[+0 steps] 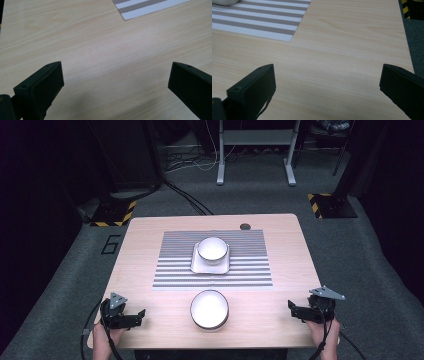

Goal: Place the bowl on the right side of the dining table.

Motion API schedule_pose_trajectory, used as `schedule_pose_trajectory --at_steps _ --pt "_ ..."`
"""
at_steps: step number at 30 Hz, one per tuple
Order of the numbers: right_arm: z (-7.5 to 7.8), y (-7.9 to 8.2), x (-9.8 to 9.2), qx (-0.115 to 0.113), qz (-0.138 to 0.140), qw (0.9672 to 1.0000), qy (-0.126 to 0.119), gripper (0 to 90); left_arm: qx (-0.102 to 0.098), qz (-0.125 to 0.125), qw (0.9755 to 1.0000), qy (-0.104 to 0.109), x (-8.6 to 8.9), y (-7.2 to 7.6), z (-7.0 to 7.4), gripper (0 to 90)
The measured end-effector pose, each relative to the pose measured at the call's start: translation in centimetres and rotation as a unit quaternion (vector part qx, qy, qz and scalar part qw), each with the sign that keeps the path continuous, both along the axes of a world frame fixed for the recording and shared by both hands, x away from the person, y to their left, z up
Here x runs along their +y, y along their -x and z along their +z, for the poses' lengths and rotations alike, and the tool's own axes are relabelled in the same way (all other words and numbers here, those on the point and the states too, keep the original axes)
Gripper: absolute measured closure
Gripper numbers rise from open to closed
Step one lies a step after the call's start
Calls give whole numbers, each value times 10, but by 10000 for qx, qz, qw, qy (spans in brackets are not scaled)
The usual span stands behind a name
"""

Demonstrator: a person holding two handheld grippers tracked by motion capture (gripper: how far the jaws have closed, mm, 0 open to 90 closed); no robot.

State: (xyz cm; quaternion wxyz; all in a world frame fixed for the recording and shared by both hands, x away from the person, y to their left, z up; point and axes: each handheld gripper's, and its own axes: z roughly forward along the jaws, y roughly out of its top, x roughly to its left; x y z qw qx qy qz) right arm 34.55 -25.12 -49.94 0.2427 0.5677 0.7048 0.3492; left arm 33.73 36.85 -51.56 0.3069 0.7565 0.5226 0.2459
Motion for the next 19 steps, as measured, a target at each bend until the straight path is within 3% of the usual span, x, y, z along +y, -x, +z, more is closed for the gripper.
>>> schedule_pose_trajectory --at_steps 6,9,14,19 --pt "-19 -4 -8 171 -84 9998 64 0 81 9 10000 -25 2 -2 -12 2" --pt "-28 -6 -12 340 -116 9993 126 0 29 15 9999 156 4 -3 -16 0" --pt "-30 -9 -9 324 -95 9988 359 0 83 4 9997 221 6 -5 -16 0" --pt "-31 -11 -9 321 -26 9989 337 0 153 -131 9995 257 8 -9 -16 1"
